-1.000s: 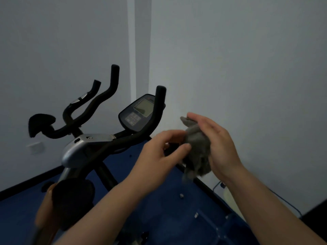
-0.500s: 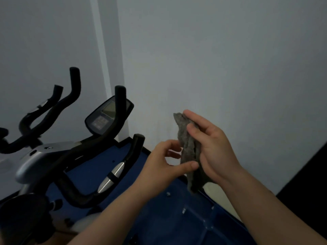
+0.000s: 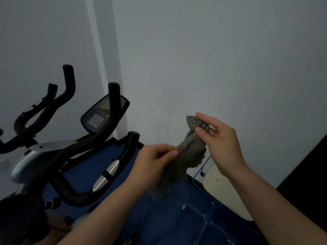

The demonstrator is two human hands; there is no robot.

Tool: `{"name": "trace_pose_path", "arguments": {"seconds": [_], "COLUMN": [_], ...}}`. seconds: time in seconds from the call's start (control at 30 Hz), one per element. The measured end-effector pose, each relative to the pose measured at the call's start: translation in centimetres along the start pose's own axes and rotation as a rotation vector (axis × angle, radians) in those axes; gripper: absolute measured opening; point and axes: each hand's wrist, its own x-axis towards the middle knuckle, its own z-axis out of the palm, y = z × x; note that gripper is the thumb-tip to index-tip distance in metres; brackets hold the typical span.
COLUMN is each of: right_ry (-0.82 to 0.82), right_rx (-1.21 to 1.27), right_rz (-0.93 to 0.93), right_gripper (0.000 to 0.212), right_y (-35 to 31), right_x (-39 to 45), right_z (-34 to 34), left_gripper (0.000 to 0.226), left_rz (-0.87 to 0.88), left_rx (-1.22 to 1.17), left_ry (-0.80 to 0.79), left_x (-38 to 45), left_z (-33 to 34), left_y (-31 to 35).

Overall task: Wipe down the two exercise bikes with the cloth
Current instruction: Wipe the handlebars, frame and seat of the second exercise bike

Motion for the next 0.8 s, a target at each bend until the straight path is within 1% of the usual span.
{"name": "trace_pose_path", "arguments": {"seconds": [0.13,0.27,0.33,0.4,0.53,0.63,0.73,0.77,0.8], "right_ry": [-0.043,-0.055,-0.110,-0.156,-0.196,-0.194,-0.223,-0.243,-0.265], "right_rx": [-0.239,-0.310,-0.382,-0.433,-0.335,-0.280,-0.380,-0.409,-0.424], "right_rz": [-0.122,-0.113,-0.131,-0.136,-0.064,-0.042,-0.079,-0.089,-0.093], "right_gripper": [0.037,0.035,0.035,0.036,0.039,0.037,0.021,0.019,0.024], "right_y": [0.4,-0.1,-0.2,-0.1,0.8,1.7,2.8,3.3,3.8], "right_x": [0.4,1.4,1.7,1.7,1.1,0.5,-0.9,-1.5,-2.1], "right_z": [-1.6,-4.0,-5.0,-5.4,-5.5,-5.4,-4.6,-4.1,-3.6], "left_gripper": [0.021,0.020,0.021,0.022,0.023,0.024,0.024,0.024,0.023], "left_rz": [0.016,0.076,0.085,0.058,-0.065,-0.095,-0.087,-0.081,-0.077], "left_rx": [-0.013,0.030,0.041,0.048,-0.073,-0.136,-0.144,-0.149,-0.151], "left_ry": [0.053,0.109,0.132,0.142,0.117,0.107,0.093,0.091,0.088], "left_x": [0.4,1.6,2.2,2.7,3.9,4.5,4.6,4.6,4.5], "left_z": [-0.8,-1.4,-1.3,-0.6,0.9,1.5,2.0,2.1,2.3], "left_y": [0.6,1.3,1.6,2.1,2.1,2.2,2.2,2.3,2.3]}}
